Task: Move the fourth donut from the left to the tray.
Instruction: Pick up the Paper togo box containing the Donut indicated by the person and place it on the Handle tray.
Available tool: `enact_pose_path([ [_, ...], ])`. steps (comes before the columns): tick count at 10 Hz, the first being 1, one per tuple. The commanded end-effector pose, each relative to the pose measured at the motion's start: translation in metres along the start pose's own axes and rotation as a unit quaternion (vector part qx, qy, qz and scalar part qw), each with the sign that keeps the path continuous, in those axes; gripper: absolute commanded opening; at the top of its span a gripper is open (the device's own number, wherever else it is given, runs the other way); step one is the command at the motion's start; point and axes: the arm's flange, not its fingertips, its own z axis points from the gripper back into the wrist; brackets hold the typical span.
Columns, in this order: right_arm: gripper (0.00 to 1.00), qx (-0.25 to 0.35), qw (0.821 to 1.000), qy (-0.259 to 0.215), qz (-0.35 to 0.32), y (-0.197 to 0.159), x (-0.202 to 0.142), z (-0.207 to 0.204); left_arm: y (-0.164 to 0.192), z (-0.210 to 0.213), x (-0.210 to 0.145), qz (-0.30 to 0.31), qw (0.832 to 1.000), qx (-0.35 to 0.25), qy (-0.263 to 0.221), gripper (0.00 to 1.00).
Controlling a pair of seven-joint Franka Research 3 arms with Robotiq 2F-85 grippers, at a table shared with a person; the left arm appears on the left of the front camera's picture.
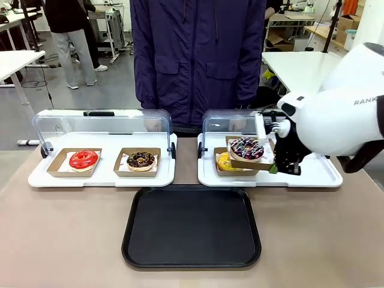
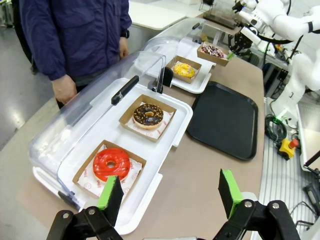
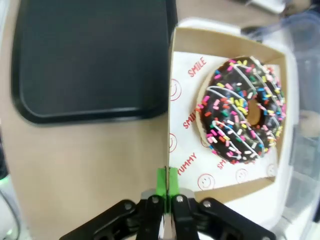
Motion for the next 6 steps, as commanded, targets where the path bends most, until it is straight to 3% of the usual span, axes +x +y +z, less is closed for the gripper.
enact_pose_path([
  [1, 0.02, -0.009, 1.0, 0.015, -0.003, 0.036, 0.021, -0.002, -0.001, 0.001, 0.002, -0.002, 1.0, -0.003, -0.001, 1.0],
  [6, 0.02, 0.018, 0.999, 0.025, 0.02, 0.085, 0.083, -0.032, -0.001, 0.001, 0.002, -0.002, 1.0, -0.003, -0.001, 1.0],
])
